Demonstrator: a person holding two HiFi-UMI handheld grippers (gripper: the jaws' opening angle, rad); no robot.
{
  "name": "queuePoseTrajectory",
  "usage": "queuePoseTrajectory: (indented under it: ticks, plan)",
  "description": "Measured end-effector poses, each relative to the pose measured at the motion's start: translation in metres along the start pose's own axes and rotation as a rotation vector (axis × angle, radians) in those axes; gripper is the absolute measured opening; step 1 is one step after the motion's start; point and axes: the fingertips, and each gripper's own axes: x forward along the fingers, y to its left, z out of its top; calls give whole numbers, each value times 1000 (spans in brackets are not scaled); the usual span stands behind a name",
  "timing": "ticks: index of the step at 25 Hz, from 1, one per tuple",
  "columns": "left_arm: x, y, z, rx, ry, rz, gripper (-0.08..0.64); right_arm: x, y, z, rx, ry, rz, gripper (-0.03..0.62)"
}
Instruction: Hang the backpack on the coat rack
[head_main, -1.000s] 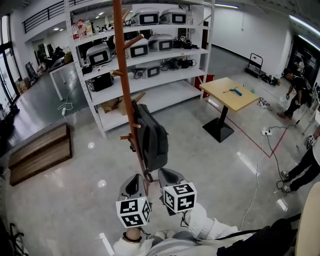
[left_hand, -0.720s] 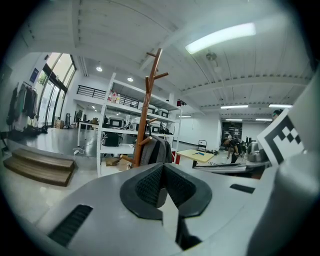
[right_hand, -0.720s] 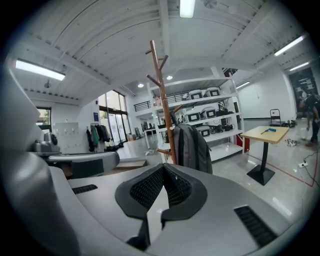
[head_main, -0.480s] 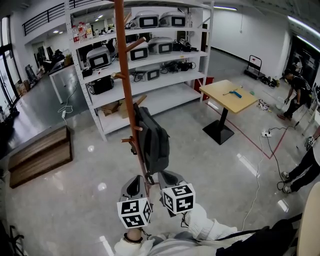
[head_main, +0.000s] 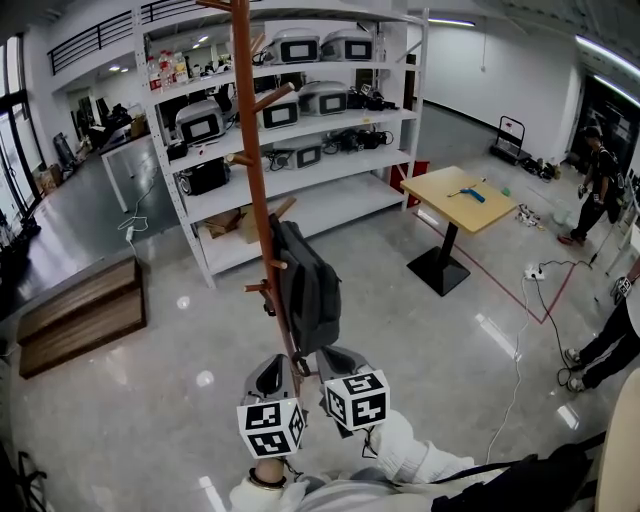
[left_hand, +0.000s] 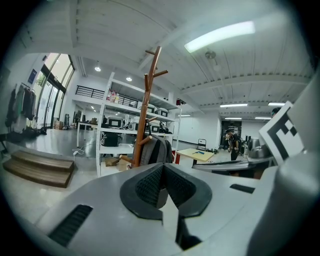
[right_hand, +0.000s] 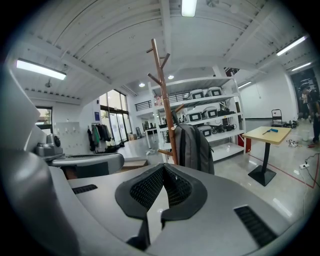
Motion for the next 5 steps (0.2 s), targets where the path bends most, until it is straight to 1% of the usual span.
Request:
queuePoseTrajectory:
  ticks: [5]
  plan:
    - [4, 3, 3, -1, -2, 3, 0, 4, -3, 1, -3, 3, -4, 11]
